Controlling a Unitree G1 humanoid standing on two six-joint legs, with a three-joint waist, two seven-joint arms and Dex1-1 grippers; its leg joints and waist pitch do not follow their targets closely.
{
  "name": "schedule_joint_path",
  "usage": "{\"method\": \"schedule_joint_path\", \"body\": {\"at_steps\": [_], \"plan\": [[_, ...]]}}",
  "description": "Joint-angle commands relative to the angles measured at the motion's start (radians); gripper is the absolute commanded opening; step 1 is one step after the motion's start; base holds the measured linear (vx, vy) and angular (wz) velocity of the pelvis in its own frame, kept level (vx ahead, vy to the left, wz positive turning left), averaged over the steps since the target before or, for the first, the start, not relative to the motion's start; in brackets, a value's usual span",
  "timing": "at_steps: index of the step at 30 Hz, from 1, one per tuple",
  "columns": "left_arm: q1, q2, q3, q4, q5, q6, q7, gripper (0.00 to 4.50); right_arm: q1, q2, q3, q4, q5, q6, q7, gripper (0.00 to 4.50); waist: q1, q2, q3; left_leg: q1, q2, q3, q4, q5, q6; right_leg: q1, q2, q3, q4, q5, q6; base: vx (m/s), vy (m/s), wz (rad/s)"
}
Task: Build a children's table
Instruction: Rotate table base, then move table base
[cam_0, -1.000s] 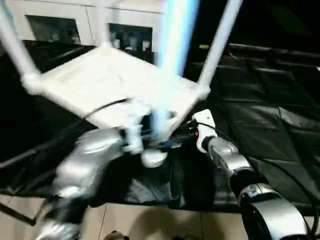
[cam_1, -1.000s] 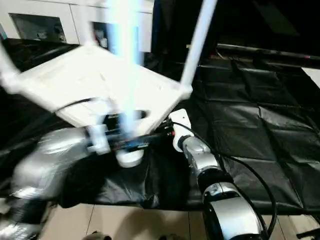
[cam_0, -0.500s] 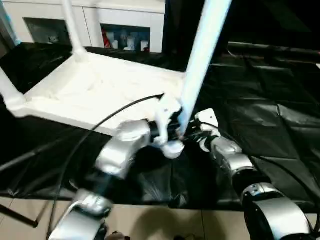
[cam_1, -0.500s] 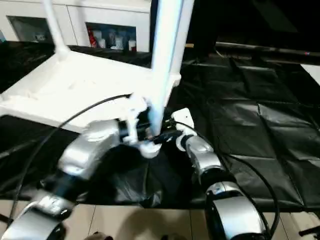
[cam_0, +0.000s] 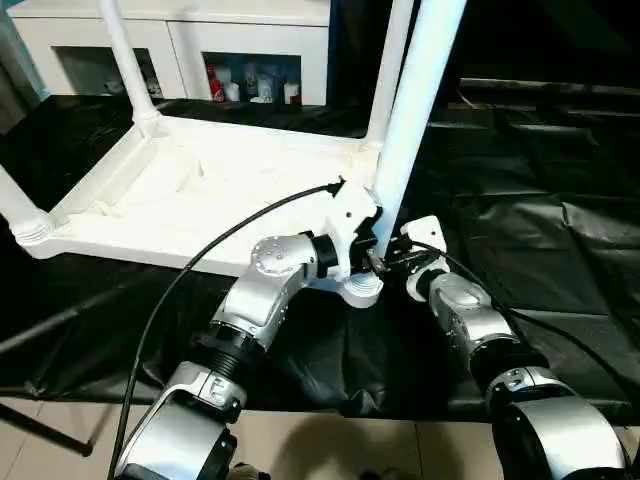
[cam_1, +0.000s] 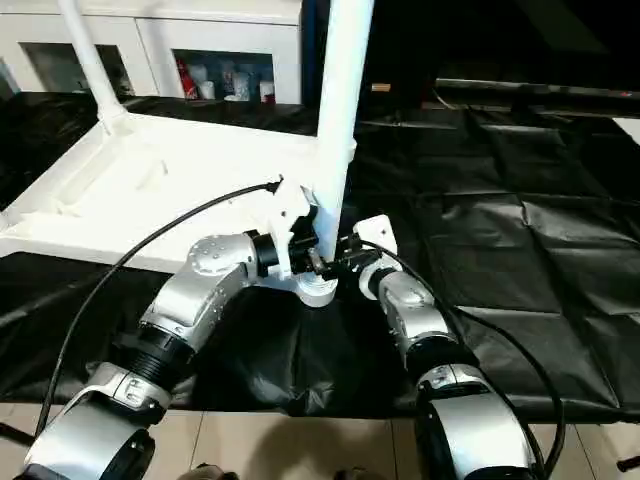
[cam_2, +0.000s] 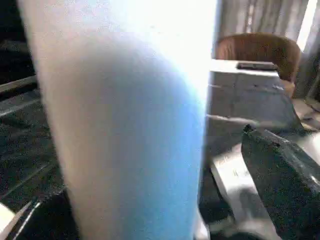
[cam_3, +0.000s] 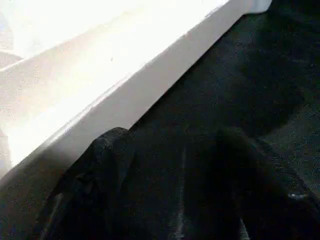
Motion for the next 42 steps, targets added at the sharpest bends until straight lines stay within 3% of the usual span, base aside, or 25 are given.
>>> {"method": "schedule_joint_path", "body": {"at_steps": [1,3,5,6,9,10,11,14,18,19,20,21,22,23,25,26,27,28,29,30,32,36,38,40,42], "plan": [[-0.009,0.018,0.002,0.002,0.003,-0.005,-0.021,4.50,0.018,-0.015,-0.013,-0.006,0.007,-0.008,0.001,3.15,0.009,-0.002,-0.088,0.009,0.059,-0.025,-0.062,-0.172,0.070,0.060,-0.088,0.059,-0.073,-0.227,-0.235,0.000,0.000,0.00],[-0.004,0.082,-0.019,0.000,0.010,0.003,-0.108,4.50,0.031,-0.050,-0.027,0.000,0.011,-0.015,-0.003,3.15,0.019,0.007,-0.088,0.010,0.060,-0.027,-0.064,-0.176,0.059,0.058,-0.089,0.060,-0.071,-0.221,-0.231,0.000,0.000,0.00],[-0.006,0.097,-0.023,0.005,0.014,0.003,-0.127,4.50,0.032,-0.058,-0.031,0.000,0.012,-0.017,-0.004,3.15,0.018,0.004,-0.088,0.012,0.062,-0.025,-0.065,-0.186,0.054,0.056,-0.086,0.060,-0.071,-0.223,-0.231,0.000,0.000,0.00],[-0.030,0.163,-0.045,0.044,0.048,-0.011,-0.194,4.50,0.031,-0.088,-0.047,-0.005,0.018,-0.025,0.004,3.15,0.023,0.014,-0.087,0.012,0.059,-0.026,-0.067,-0.200,0.047,0.055,-0.085,0.059,-0.075,-0.225,-0.228,0.000,0.000,0.00],[-0.075,0.224,-0.072,0.126,0.117,-0.051,-0.216,4.50,0.034,-0.113,-0.053,-0.031,0.027,-0.034,0.053,3.15,0.030,0.018,-0.090,0.010,0.055,-0.027,-0.063,-0.192,0.043,0.058,-0.085,0.059,-0.069,-0.210,-0.218,0.000,0.000,0.00],[-0.087,0.235,-0.082,0.153,0.139,-0.069,-0.211,4.50,0.036,-0.117,-0.051,-0.043,0.030,-0.035,0.077,3.15,0.028,0.015,-0.090,0.009,0.055,-0.025,-0.064,-0.193,0.045,0.059,-0.083,0.060,-0.070,-0.211,-0.214,0.000,0.000,0.00],[-0.101,0.248,-0.093,0.183,0.163,-0.090,-0.206,4.50,0.039,-0.122,-0.049,-0.055,0.034,-0.036,0.103,3.15,0.030,0.022,-0.091,0.009,0.052,-0.025,-0.061,-0.191,0.049,0.059,-0.082,0.058,-0.074,-0.206,-0.212,0.000,0.000,0.00],[-0.166,0.278,-0.134,0.326,0.249,-0.154,-0.163,4.32,0.075,-0.154,-0.010,-0.150,0.048,-0.030,0.276,3.15,0.034,0.025,-0.094,0.002,0.053,-0.029,-0.060,-0.180,0.074,0.066,-0.084,0.056,-0.068,-0.175,-0.206,0.000,0.000,0.00],[-0.193,0.275,-0.146,0.378,0.272,-0.186,-0.134,3.87,0.097,-0.183,0.009,-0.194,0.052,-0.023,0.348,3.15,0.040,0.027,-0.097,0.000,0.055,-0.029,-0.056,-0.160,0.083,0.066,-0.088,0.054,-0.068,-0.168,-0.227,0.000,0.000,0.00],[-0.227,0.255,-0.153,0.445,0.274,-0.207,-0.154,3.87,0.137,-0.228,0.037,-0.279,0.068,0.008,0.454,3.15,0.041,0.039,-0.097,0.001,0.056,-0.031,-0.055,-0.162,0.080,0.064,-0.089,0.054,-0.068,-0.171,-0.230,0.000,0.000,0.00],[-0.227,0.255,-0.153,0.445,0.274,-0.207,-0.154,3.75,0.137,-0.228,0.037,-0.279,0.068,0.008,0.454,3.15,0.046,0.043,-0.098,0.008,0.052,-0.027,-0.054,-0.183,0.089,0.063,-0.080,0.052,-0.079,-0.177,-0.219,0.000,0.000,0.00],[-0.239,0.247,-0.154,0.467,0.272,-0.210,-0.173,3.69,0.152,-0.242,0.046,-0.310,0.075,0.022,0.487,3.15,0.045,0.036,-0.097,0.004,0.055,-0.030,-0.055,-0.179,0.091,0.066,-0.082,0.053,-0.073,-0.160,-0.225,0.000,0.000,0.00],[-0.248,0.240,-0.155,0.487,0.273,-0.215,-0.189,3.69,0.166,-0.252,0.056,-0.340,0.078,0.037,0.512,3.15,0.052,0.065,-0.098,0.003,0.052,-0.033,-0.052,-0.182,0.094,0.065,-0.083,0.050,-0.071,-0.165,-0.229,0.000,0.000,0.00],[-0.257,0.234,-0.158,0.512,0.278,-0.222,-0.212,3.59,0.188,-0.261,0.064,-0.386,0.086,0.062,0.539,3.15,0.047,0.057,-0.094,0.005,0.050,-0.029,-0.052,-0.205,0.098,0.066,-0.078,0.050,-0.086,-0.177,-0.220,0.000,0.000,0.00],[-0.276,0.221,-0.158,0.559,0.289,-0.237,-0.242,3.39,0.238,-0.276,0.076,-0.485,0.104,0.116,0.586,3.15,0.054,0.048,-0.097,-0.003,0.045,-0.030,-0.049,-0.175,0.115,0.071,-0.082,0.049,-0.078,-0.172,-0.223,0.000,0.000,0.00],[-0.287,0.211,-0.153,0.584,0.293,-0.243,-0.244,3.31,0.272,-0.286,0.083,-0.550,0.122,0.147,0.613,3.15,0.058,0.085,-0.097,0.000,0.044,-0.031,-0.046,-0.177,0.122,0.066,-0.082,0.047,-0.089,-0.212,-0.203,0.000,0.000,0.00],[-0.292,0.205,-0.151,0.595,0.296,-0.246,-0.240,3.25,0.290,-0.292,0.086,-0.584,0.134,0.168,0.627,3.15,0.054,0.072,-0.097,0.000,0.042,-0.030,-0.046,-0.180,0.123,0.069,-0.078,0.046,-0.092,-0.222,-0.192,0.000,0.000,0.00],[-0.302,0.196,-0.155,0.625,0.309,-0.260,-0.219,3.22,0.332,-0.306,0.092,-0.652,0.158,0.205,0.654,3.15,0.060,0.083,-0.102,-0.002,0.042,-0.034,-0.044,-0.164,0.128,0.072,-0.080,0.045,-0.084,-0.219,-0.188,0.000,0.000,0.00],[-0.306,0.193,-0.159,0.634,0.317,-0.266,-0.208,3.18,0.348,-0.311,0.096,-0.674,0.163,0.216,0.661,3.15,0.060,0.078,-0.100,-0.006,0.038,-0.033,-0.043,-0.158,0.140,0.073,-0.076,0.041,-0.092,-0.243,-0.164,0.000,0.000,0.00],[-0.310,0.190,-0.162,0.641,0.324,-0.271,-0.199,3.09,0.359,-0.316,0.098,-0.688,0.166,0.221,0.667,3.15,0.058,0.088,-0.101,-0.007,0.036,-0.033,-0.043,-0.158,0.142,0.069,-0.074,0.038,-0.097,-0.275,-0.149,0.000,0.000,0.00],[-0.321,0.178,-0.159,0.662,0.325,-0.275,-0.185,2.86,0.379,-0.326,0.104,-0.721,0.174,0.252,0.677,3.15,0.055,0.087,-0.101,-0.009,0.033,-0.033,-0.043,-0.155,0.132,0.070,-0.072,0.035,-0.103,-0.330,-0.125,0.000,0.000,0.00],[-0.344,0.160,-0.165,0.711,0.351,-0.293,-0.172,2.57,0.411,-0.348,0.108,-0.791,0.168,0.308,0.684,3.15,0.051,0.107,-0.098,-0.005,0.030,-0.035,-0.045,-0.185,0.119,0.063,-0.066,0.028,-0.117,-0.399,-0.094,0.000,0.000,0.00],[-0.348,0.157,-0.167,0.723,0.359,-0.298,-0.174,2.39,0.421,-0.354,0.108,-0.816,0.169,0.329,0.680,3.15,0.049,0.103,-0.102,-0.003,0.035,-0.039,-0.048,-0.182,0.120,0.065,-0.067,0.028,-0.116,-0.377,-0.096,0.000,0.000,0.00],[-0.353,0.156,-0.179,0.738,0.381,-0.303,-0.178,2.16,0.432,-0.366,0.105,-0.843,0.169,0.350,0.675,3.15,0.049,0.109,-0.104,-0.003,0.039,-0.041,-0.048,-0.176,0.129,0.062,-0.067,0.028,-0.115,-0.349,-0.101,0.000,0.000,0.00],[-0.354,0.158,-0.190,0.746,0.403,-0.303,-0.186,2.06,0.435,-0.378,0.101,-0.849,0.171,0.358,0.674,3.15,0.049,0.107,-0.109,-0.010,0.038,-0.042,-0.046,-0.155,0.140,0.067,-0.073,0.026,-0.110,-0.319,-0.107,0.000,0.000,0.00]]}}
